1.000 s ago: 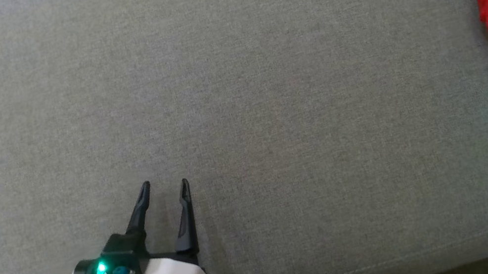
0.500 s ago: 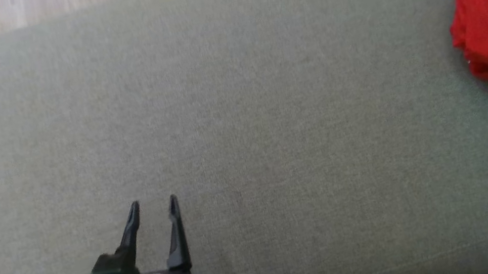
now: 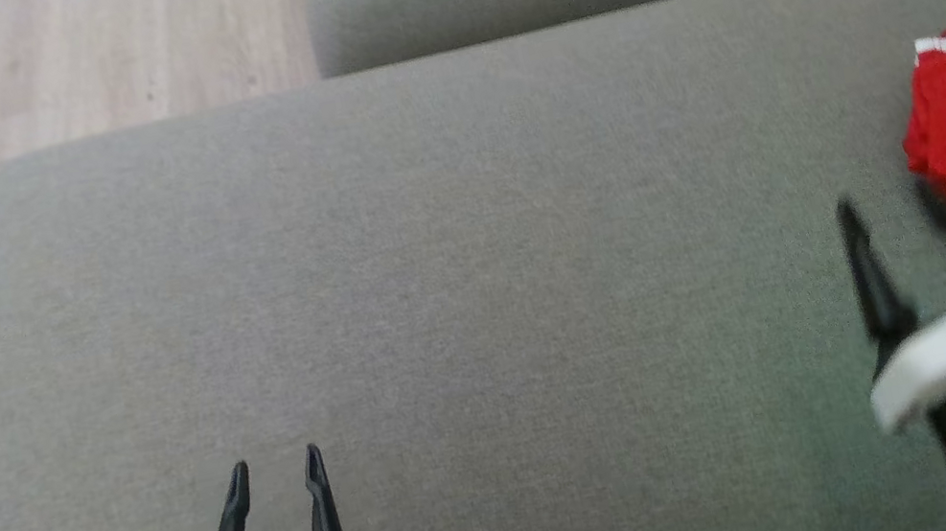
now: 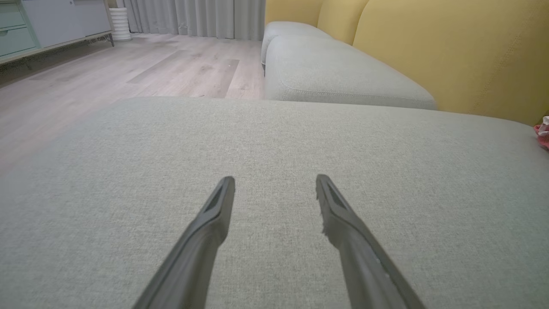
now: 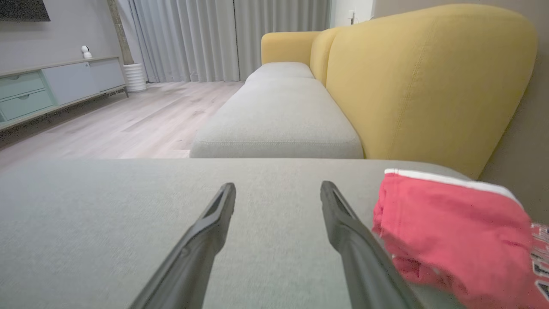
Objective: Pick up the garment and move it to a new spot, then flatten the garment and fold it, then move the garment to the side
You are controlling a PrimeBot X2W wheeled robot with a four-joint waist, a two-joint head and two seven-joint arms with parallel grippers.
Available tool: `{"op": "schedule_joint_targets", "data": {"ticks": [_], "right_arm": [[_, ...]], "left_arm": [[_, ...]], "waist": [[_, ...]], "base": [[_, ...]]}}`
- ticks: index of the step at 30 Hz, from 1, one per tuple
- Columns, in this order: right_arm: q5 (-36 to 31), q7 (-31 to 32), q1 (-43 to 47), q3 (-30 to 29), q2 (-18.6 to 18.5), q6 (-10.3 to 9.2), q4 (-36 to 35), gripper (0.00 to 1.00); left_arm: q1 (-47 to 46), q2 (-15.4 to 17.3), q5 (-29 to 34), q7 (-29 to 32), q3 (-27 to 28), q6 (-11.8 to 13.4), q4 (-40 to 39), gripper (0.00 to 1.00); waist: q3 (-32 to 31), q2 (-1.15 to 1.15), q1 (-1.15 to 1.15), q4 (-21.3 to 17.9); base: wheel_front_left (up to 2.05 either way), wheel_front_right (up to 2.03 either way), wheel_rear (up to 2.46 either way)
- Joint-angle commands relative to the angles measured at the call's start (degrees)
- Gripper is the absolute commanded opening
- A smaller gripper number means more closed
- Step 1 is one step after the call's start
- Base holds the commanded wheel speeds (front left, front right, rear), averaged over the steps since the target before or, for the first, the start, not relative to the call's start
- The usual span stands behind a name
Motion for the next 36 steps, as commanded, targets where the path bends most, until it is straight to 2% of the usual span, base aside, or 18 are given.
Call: {"op": "schedule_joint_targets", "data": {"ticks": [1, 4, 10, 21, 22, 27, 36], "right_arm": [[-0.6, -1.3, -0.9, 1.3, -0.4, 0.39, -2.4, 1.0], [-0.3, -6.0, 3.9, 1.5, 1.4, 0.39, -1.0, 1.0], [-2.7, -15.3, 8.7, 3.0, 2.1, 0.39, 5.4, 1.0], [-1.7, -18.4, 8.8, 4.0, 2.2, 0.39, 10.1, 1.0], [-2.1, -17.7, 10.8, 2.6, 2.6, 0.0, 11.9, 0.0], [-1.6, -17.5, 11.4, 2.7, 2.6, -0.03, 16.0, 0.0], [4.8, -16.0, 10.3, 2.3, 2.6, 0.0, 15.6, 0.0]], "left_arm": [[-1.4, -0.2, 0.4, -0.3, 2.1, -0.1, -1.4, 1.0], [-0.8, -0.2, 0.7, -0.3, 2.6, -0.4, -1.1, 1.0], [0.2, -0.2, 1.6, -0.3, 3.0, -0.4, -1.1, 1.0], [0.6, -0.2, 2.0, -0.3, 3.5, -1.9, -1.1, 1.0], [2.3, 0.0, 2.0, 0.0, 1.5, -1.7, 0.9, 0.0], [3.4, 0.0, 1.4, 0.1, 1.4, -1.7, 4.8, 0.0], [2.3, 0.4, -5.1, 1.2, 2.3, -2.6, 4.6, 0.0]], "waist": [[-1.2, 0.0, 0.0, 1.0], [-1.8, 0.0, 0.0, 1.3], [-2.8, 0.0, 0.0, 0.9], [-3.2, 0.0, 0.0, -0.6], [-3.3, 0.0, 0.0, -0.5], [-3.2, 0.0, 0.0, -0.5], [-3.1, 0.0, 0.0, -0.6]], "base": [[0.0, 0.0, 0.0], [0.0, 0.0, 0.0], [0.0, 0.0, 0.0], [0.0, 0.0, 0.0], [0.0, 0.0, 0.0], [0.0, 0.0, 0.0], [0.0, 0.0, 0.0]]}}
